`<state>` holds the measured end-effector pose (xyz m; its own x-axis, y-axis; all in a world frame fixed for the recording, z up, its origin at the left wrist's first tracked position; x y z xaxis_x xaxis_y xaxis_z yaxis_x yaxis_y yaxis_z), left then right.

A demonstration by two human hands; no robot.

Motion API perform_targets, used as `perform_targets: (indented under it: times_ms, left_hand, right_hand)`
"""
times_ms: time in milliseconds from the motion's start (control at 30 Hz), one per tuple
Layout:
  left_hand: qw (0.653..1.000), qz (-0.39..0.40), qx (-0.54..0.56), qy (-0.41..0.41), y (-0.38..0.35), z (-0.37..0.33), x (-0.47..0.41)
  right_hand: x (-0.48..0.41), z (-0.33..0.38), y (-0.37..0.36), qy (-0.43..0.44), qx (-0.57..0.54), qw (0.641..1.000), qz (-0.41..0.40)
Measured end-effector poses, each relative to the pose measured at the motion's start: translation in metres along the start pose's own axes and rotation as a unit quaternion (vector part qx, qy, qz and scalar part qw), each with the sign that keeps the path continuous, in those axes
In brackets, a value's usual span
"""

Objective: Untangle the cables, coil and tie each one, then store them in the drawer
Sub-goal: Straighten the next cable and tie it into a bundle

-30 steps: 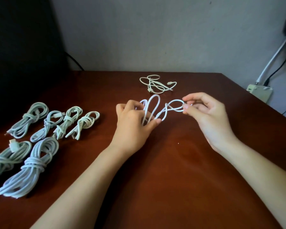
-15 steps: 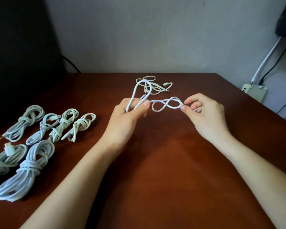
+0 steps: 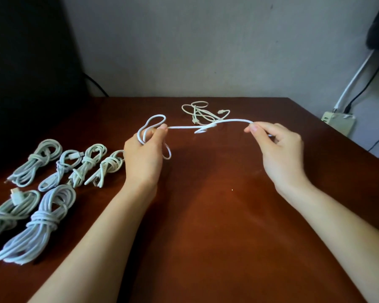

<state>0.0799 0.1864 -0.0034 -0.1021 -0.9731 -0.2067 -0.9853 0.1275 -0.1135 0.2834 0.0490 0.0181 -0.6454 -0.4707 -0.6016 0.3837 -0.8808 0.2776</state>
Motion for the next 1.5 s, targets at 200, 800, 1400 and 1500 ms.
perform_targets:
  times_ms: [200,800,1400,1500]
  left_hand:
    - [0.998,-0.023,-0.017,-0.063,-0.003,-0.008,0.003]
    - [0.986,-0.135,-0.013,-0.093,0.009,-0.026,0.004]
    - [0.993,0.011,-0.021,-0.113,-0.009,-0.032,0.013]
    - [0.993,0.044,-0.019,-0.110,-0.014,-0.033,0.016]
  right_hand:
    - [0.000,-0.020,0.002,-0.137,-0.111,0.983,-0.048]
    - [-0.007,-0.047,0.013,-0.280,-0.187,0.930,-0.147]
    - [0.005,-0.002,-0.025,0.048,0.233,0.954,0.180]
    - [0.015,-0.002,-0.037,0.052,0.179,0.949,0.254]
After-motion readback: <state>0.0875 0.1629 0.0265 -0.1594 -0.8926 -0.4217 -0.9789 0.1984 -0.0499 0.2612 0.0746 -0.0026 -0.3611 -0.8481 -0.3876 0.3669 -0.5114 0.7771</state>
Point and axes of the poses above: each hand's wrist, its own x-axis away from the middle knuckle, its own y-axis out of the back of the hand, z = x × y, the point moved 6 cm from there along -x, towards the middle knuckle, and after that the axes turned 1 degree about -z, right-handed, at the moved point
